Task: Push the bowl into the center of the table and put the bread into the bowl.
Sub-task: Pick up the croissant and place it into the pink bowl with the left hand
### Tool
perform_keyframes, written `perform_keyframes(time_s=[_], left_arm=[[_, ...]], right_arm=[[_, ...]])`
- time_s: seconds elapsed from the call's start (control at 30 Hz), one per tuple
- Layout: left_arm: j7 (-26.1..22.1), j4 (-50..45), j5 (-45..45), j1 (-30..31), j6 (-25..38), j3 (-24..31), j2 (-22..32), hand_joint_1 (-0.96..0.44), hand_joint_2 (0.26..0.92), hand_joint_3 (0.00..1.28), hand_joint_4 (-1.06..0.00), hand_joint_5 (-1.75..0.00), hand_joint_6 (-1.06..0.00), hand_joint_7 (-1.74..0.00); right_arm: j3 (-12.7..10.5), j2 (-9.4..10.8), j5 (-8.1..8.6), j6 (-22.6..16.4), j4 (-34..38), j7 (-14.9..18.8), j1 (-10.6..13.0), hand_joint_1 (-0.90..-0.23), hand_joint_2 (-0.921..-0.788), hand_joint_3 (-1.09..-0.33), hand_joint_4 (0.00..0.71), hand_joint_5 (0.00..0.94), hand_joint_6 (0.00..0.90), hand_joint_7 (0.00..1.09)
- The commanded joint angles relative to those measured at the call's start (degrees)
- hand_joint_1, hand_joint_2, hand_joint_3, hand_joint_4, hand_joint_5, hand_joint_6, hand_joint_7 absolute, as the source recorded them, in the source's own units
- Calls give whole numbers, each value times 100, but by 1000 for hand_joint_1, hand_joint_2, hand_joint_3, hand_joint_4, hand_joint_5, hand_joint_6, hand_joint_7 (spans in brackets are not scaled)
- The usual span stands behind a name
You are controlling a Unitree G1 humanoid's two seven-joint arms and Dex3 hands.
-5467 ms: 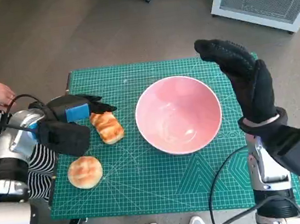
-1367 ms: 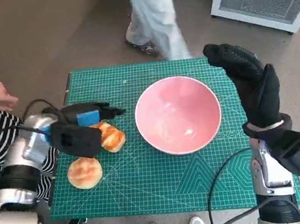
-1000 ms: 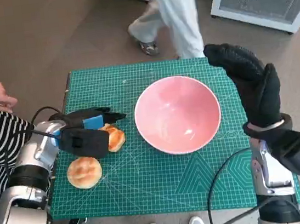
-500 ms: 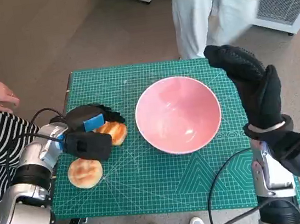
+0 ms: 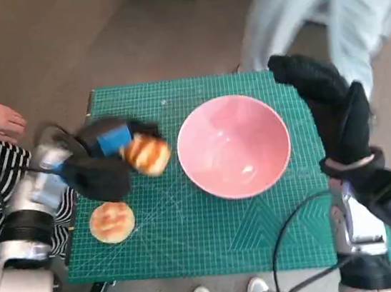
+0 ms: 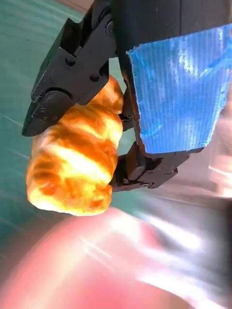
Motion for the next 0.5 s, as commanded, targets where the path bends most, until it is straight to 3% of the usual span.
perform_keyframes(time_s=[0.03,0.5], left_arm=[[-87,-984,-598,-462,-88,537,34,3,891,8,-834,-989,-741,-1066],[-162,-1840,-547,-772,603,429,-734,3,887,4,-857,-938,-746,-1086]], right_arm=[[-16,39,18,43,113,-41,75,-716,-921,-685,151,1,17,517],[-29,57,50,37,94,-40,99,-709,-921,-684,154,2,21,512]])
